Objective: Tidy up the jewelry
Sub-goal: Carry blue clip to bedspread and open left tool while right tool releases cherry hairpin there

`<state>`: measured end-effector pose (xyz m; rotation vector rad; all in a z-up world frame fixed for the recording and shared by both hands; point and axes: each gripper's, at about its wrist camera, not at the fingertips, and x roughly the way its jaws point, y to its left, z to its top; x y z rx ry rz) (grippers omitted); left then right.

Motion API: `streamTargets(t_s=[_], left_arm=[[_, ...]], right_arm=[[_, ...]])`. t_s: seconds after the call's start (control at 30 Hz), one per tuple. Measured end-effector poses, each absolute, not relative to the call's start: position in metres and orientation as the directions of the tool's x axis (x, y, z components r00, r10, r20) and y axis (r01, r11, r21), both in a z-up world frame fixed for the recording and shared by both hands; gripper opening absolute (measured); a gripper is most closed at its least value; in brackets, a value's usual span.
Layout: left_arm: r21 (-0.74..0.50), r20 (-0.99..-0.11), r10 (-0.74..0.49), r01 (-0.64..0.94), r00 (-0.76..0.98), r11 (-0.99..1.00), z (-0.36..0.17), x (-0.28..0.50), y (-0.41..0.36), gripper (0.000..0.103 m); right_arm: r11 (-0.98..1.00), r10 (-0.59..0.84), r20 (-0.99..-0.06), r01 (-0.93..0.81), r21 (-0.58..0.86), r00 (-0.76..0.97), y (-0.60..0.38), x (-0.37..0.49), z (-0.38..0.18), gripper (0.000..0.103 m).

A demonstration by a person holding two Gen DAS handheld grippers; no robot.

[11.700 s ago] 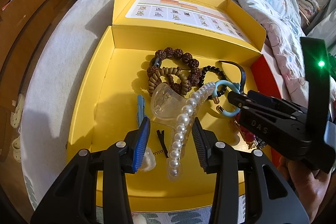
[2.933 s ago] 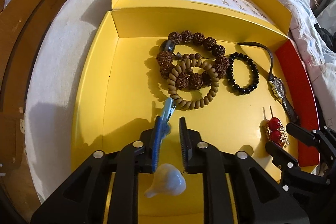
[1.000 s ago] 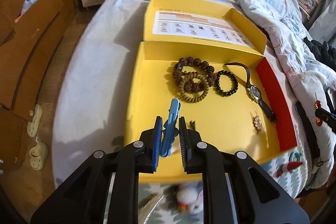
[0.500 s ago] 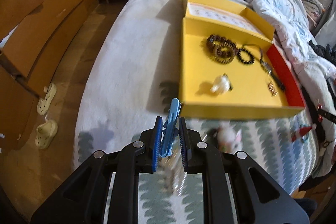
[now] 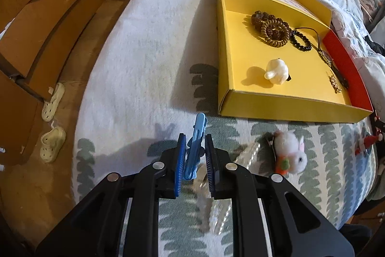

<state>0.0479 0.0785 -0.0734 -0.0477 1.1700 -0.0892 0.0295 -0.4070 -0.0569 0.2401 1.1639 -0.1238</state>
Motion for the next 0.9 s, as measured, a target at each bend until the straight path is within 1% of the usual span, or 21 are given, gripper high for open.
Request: streamTargets(t_s=[0.13, 0.37, 0.43, 0.47, 0.57, 0.6, 0.73, 0.8, 0.9], left_arm=[[-0.069, -0.930, -0.075, 0.027, 0.360, 0.997, -0.085, 0.055, 0.077, 0.016], [-0.081, -0.934, -0.081, 0.014, 0.347, 0.997, -0.092, 0.061, 0.077, 0.016], [-0.079, -0.934, -0.075, 0.003, 0.349, 0.997, -0.094, 0.063, 0.078, 0.017], [-0.075, -0.935, -0.070, -0.002, 0.348, 0.997, -0.095, 0.063, 0.079, 0.020], [-0.085, -0.935, -0.076, -0.011, 0.345, 0.996, -0.095, 0.064, 0.081, 0.020], [-0.089, -0.935, -0.079, -0.013, 0.346, 0.996, -0.094, 0.064, 0.082, 0.023], [-0.083, -0.927, -0.070, -0.019, 0.368, 0.996, -0.084, 0.060, 0.085, 0.035], [-0.086, -0.919, -0.071, -0.023, 0.389, 0.996, -0.076, 0.059, 0.087, 0.044], [-0.104, -0.900, -0.083, -0.025, 0.427, 0.994, -0.059, 0.056, 0.088, 0.047]], right_arm=[[0.968, 0.025, -0.924, 0.223, 0.118, 0.381, -0.408, 0.036, -0.062, 0.024], [0.965, 0.036, -0.927, 0.227, 0.129, 0.374, -0.411, 0.049, -0.067, 0.024], [0.967, 0.038, -0.930, 0.223, 0.127, 0.367, -0.410, 0.053, -0.070, 0.024], [0.968, 0.032, -0.931, 0.222, 0.120, 0.364, -0.409, 0.055, -0.071, 0.024], [0.970, 0.023, -0.934, 0.216, 0.107, 0.358, -0.406, 0.059, -0.074, 0.025], [0.972, 0.017, -0.934, 0.213, 0.099, 0.357, -0.405, 0.060, -0.075, 0.028], [0.980, -0.057, -0.936, 0.197, 0.013, 0.347, -0.399, 0.062, -0.078, 0.030], [0.981, -0.073, -0.932, 0.193, -0.003, 0.355, -0.396, 0.061, -0.075, 0.038], [0.981, -0.081, -0.913, 0.193, -0.003, 0.400, -0.392, 0.057, -0.063, 0.044]])
